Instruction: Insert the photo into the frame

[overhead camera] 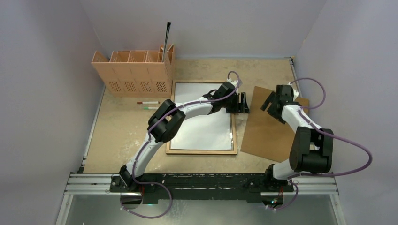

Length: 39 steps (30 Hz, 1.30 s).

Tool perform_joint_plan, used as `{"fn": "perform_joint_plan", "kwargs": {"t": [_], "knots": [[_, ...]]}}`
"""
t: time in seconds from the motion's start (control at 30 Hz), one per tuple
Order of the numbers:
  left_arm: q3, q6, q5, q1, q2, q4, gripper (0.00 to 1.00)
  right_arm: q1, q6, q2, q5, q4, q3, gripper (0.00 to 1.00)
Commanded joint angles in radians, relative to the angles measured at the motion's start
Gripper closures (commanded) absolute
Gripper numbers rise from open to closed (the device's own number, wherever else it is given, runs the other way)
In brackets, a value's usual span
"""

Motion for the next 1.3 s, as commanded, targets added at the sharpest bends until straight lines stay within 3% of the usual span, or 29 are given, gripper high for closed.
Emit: {"fn": "perform_joint_plan", "kwargs": {"t": [0.0, 0.53, 0.93, 1.13, 1.2, 1.27], "knots": [[-0.038, 0.055, -0.054, 0.017, -0.005, -0.114, 0.34, 0.0, 0.097, -0.003, -0.027, -0.076, -0.07, 0.09], [-0.1, 0.038, -0.066, 0.014, -0.03, -0.039, 0.34, -0.01, 0.111, 0.27, -0.278, 0.042, -0.039, 0.1], [-0.069, 0.064, -0.088, 0.022, -0.018, -0.051, 0.34, -0.002, 0.103, 0.426, -0.317, 0.089, 0.115, 0.14], [-0.064, 0.064, -0.083, 0.036, -0.006, -0.053, 0.34, 0.013, 0.09, 0.443, -0.509, 0.134, 0.141, 0.25], [-0.064, 0.07, -0.086, 0.041, -0.001, -0.058, 0.34, 0.014, 0.109, 0.431, -0.674, 0.182, 0.122, 0.28], [-0.058, 0.084, -0.103, 0.045, 0.003, -0.075, 0.34, 0.014, 0.107, 0.412, -0.699, 0.186, 0.132, 0.3]]}}
